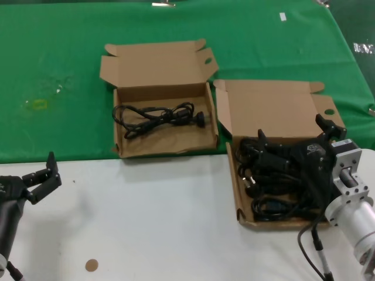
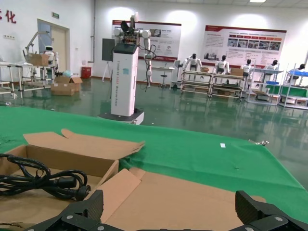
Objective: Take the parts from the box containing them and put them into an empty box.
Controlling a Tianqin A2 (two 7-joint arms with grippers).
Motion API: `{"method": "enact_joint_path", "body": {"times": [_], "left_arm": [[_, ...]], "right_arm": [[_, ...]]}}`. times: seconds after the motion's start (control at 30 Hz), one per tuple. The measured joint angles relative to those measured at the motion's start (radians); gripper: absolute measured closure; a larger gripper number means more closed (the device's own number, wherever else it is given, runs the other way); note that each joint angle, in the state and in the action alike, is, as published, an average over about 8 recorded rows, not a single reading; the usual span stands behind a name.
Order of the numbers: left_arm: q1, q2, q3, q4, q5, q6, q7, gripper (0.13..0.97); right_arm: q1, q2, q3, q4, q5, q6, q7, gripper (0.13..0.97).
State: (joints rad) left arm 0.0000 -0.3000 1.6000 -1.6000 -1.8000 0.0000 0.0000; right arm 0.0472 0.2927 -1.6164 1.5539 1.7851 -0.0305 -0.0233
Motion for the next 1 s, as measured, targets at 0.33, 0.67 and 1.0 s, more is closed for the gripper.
{"method": "enact_joint_path", "body": {"times": [0.33,0.67,1.0], "left_arm": [[0.0,0.0,0.0,0.0,0.0,0.0,0.0,0.132],[0.0,0.0,0.0,0.0,0.0,0.0,0.0,0.132],[0.0,0.0,0.0,0.0,0.0,0.0,0.0,0.132]], "right_arm": [[0.0,0.0,0.0,0.0,0.0,0.0,0.0,0.129],[0.0,0.0,0.0,0.0,0.0,0.0,0.0,0.129],[0.0,0.0,0.0,0.0,0.0,0.0,0.0,0.129]]}}
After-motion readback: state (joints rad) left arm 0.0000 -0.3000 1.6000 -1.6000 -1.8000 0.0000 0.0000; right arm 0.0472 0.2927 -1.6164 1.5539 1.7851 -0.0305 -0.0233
